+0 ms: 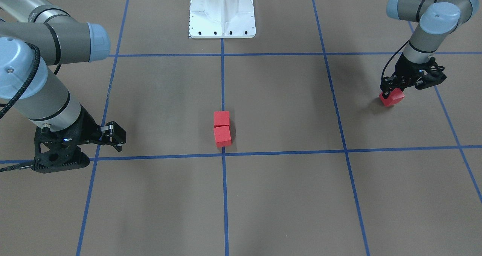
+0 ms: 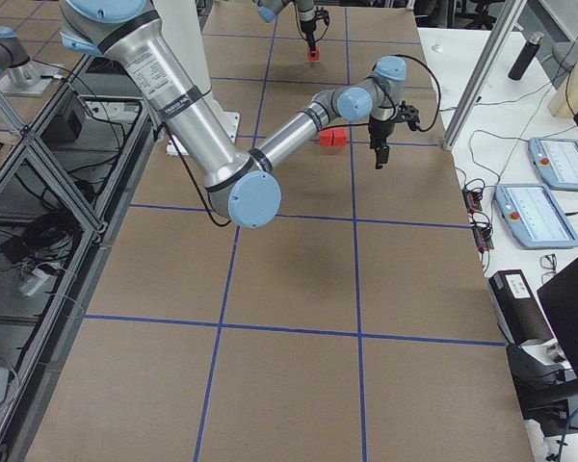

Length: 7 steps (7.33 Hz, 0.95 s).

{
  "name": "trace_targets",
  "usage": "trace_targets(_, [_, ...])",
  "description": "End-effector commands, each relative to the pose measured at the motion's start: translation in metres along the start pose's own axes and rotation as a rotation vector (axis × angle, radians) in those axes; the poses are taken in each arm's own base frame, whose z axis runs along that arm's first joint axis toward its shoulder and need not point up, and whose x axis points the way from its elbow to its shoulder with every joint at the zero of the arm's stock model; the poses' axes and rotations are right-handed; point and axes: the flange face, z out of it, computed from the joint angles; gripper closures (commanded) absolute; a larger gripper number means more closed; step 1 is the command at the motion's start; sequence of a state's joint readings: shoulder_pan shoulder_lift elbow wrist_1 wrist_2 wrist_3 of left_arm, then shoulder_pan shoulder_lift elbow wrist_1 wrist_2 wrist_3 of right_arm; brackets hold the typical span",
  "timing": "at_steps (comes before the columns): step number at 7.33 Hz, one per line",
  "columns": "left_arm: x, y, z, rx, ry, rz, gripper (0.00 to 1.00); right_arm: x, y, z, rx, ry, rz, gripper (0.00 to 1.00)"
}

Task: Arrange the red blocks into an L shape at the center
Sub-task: 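Lift the red cube and carry it toward the center pair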

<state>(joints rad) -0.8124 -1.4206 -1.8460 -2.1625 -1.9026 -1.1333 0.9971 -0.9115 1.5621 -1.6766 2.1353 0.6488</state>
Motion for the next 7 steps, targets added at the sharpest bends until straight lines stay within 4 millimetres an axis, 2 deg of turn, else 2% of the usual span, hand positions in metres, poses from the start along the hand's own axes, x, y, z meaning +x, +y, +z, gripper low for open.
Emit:
trace_targets(1, [0.078, -0.037, -0.03, 0.055, 0.082, 0.093, 1.0, 0.002, 0.0, 0.003, -0.004, 0.003, 0.002, 0.01])
trace_targets(2, [0.126, -0.057, -0.036, 0.019, 0.014, 0.066, 1.0, 0.004, 0.0, 0.005, -0.006, 0.007, -0.002, 0.01])
trace_targets(3, [0.191, -0.08, -0.052, -0.043, -0.096, 0.017, 1.0, 0.009, 0.001, 0.008, -0.012, 0.012, 0.003, 0.01])
trace_targets(4, [0.254, -0.096, -0.069, -0.072, -0.166, -0.135, 1.0, 0.01, 0.002, 0.01, -0.015, 0.013, 0.005, 0.01])
trace_targets(5, [0.313, -0.095, -0.069, -0.07, -0.146, -0.289, 1.0, 0.01, 0.002, 0.011, -0.016, 0.014, 0.006, 0.01])
trace_targets(6, [0.361, -0.098, -0.06, -0.072, -0.148, -0.417, 1.0, 0.012, 0.001, 0.014, -0.021, 0.018, 0.008, 0.01])
trace_targets(7, [0.394, -0.113, -0.045, -0.063, -0.164, -0.566, 1.0, 0.013, 0.0, 0.015, -0.022, 0.019, 0.009, 0.01])
